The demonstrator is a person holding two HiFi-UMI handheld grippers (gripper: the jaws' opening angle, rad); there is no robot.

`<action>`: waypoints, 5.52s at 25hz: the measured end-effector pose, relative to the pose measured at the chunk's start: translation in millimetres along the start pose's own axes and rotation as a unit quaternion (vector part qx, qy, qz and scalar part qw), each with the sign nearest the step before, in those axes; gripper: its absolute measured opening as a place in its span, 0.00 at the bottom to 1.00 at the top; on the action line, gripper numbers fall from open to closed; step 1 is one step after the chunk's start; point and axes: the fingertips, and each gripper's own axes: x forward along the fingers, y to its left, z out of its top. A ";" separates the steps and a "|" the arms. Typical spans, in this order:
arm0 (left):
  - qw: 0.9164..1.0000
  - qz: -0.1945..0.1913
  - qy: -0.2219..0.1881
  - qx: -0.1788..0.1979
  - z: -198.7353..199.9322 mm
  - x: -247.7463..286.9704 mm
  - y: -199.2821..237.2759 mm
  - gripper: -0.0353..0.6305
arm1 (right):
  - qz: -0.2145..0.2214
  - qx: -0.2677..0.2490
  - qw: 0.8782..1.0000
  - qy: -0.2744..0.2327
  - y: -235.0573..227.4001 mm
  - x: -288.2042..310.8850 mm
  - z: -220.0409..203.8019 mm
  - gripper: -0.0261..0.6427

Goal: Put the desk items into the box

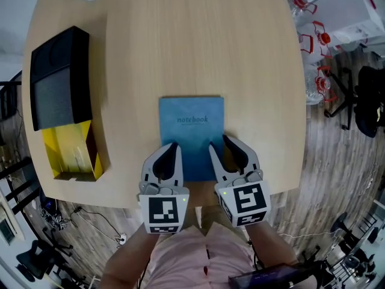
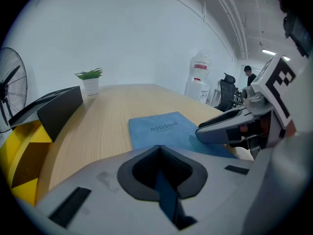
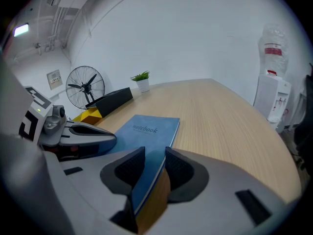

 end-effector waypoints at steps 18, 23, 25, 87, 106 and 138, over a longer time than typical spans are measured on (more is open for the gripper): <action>1.000 0.021 0.005 -0.012 -49.3 -48.9 -47.3 0.07 | 0.016 -0.017 1.000 0.012 22.7 -51.6 -56.7 0.24; 0.999 0.027 0.013 -0.019 -68.6 -65.6 -63.9 0.07 | 0.022 -0.024 0.999 0.016 30.8 -68.5 -79.4 0.24; 0.999 0.030 0.016 -0.022 -75.4 -73.1 -69.8 0.07 | 0.024 -0.025 0.999 0.018 35.1 -75.3 -86.1 0.24; 0.999 0.027 -0.022 0.023 -59.0 -126.0 -100.3 0.07 | 0.311 0.242 0.919 0.031 103.9 -130.5 -141.7 0.12; 0.977 0.133 -0.168 -0.003 36.1 -228.7 -70.0 0.07 | 0.310 0.116 0.943 -0.036 121.7 -178.8 -17.1 0.11; 0.938 0.234 -0.253 -0.035 20.3 -367.3 178.3 0.07 | 0.361 0.064 0.929 -0.055 350.4 -82.3 98.5 0.11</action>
